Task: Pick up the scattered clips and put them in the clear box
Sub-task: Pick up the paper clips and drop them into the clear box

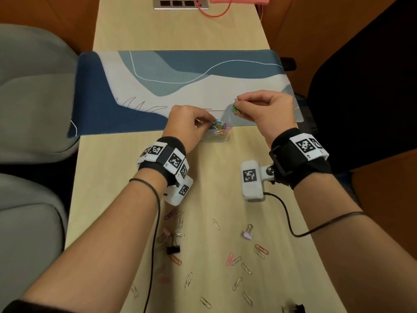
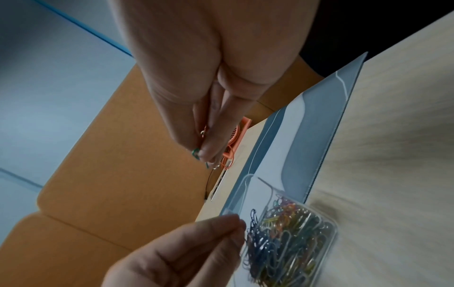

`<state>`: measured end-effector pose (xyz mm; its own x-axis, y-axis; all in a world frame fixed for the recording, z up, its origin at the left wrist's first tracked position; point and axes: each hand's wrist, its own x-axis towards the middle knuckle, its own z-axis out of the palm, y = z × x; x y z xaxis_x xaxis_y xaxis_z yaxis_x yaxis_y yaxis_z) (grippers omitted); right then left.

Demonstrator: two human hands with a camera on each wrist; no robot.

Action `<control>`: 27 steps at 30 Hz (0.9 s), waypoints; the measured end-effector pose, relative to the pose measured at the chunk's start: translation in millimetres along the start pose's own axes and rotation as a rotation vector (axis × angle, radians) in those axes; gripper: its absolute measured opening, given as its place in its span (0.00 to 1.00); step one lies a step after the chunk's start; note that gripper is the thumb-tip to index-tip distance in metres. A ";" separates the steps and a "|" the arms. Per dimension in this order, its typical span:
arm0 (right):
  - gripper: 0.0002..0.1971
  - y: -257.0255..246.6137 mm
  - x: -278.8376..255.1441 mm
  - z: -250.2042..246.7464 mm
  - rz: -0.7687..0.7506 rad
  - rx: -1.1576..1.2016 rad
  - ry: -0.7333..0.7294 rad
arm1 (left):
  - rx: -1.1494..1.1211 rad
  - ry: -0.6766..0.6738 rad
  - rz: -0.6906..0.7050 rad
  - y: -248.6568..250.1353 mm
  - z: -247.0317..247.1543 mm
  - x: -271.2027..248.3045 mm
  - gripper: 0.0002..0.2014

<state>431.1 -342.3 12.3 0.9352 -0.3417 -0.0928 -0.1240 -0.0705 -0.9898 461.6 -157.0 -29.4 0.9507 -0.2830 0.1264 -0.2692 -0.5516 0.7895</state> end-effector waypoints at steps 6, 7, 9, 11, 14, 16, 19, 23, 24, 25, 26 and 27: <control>0.05 -5.1 7.2 20.6 -0.227 -0.449 -0.078 | 0.187 0.072 0.226 2.0 -8.0 -15.5 0.14; 0.05 -7.3 8.9 27.4 -0.279 -0.562 -0.119 | 0.172 0.101 0.210 0.8 -10.4 -20.8 0.15; 0.08 -9.0 11.0 40.8 -0.348 -0.787 -0.205 | 0.133 0.140 0.166 -2.2 -15.4 -34.5 0.16; 0.10 -7.9 10.9 50.3 -0.370 -0.958 -0.258 | 0.120 0.144 0.128 -8.9 -19.9 -50.0 0.18; 0.12 -3.7 7.8 58.3 -0.362 -1.084 -0.301 | 0.135 0.130 0.081 -23.8 -26.4 -72.5 0.18; 0.12 -0.2 4.6 61.6 -0.348 -1.126 -0.314 | 0.149 0.109 0.061 -31.8 -30.9 -86.5 0.18; 0.13 3.0 -1.9 62.7 -0.320 -1.162 -0.315 | 0.163 0.049 0.047 -38.9 -36.3 -103.4 0.17; 0.13 -3.6 -17.1 57.9 -0.315 -1.136 -0.283 | 0.191 -0.097 -0.034 -47.3 -45.8 -126.0 0.18; 0.13 -5.9 -24.6 54.7 -0.326 -1.114 -0.265 | 0.211 -0.147 -0.057 -49.8 -47.1 -133.6 0.20; 0.13 -7.2 -34.3 50.4 -0.333 -1.087 -0.249 | 0.238 -0.198 -0.067 -51.4 -48.0 -142.4 0.22; 0.13 -8.0 -46.5 44.9 -0.324 -1.068 -0.236 | 0.265 -0.252 -0.059 -53.0 -47.9 -151.8 0.25; 0.13 -6.4 -60.5 37.3 -0.284 -1.064 -0.227 | 0.289 -0.309 -0.033 -53.5 -47.4 -161.0 0.27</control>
<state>387.7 -286.2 20.2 0.9999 -0.0146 -0.0037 -0.0149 -0.9198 -0.3922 330.2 -44.8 -63.5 0.8805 -0.4594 -0.1171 -0.3132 -0.7491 0.5838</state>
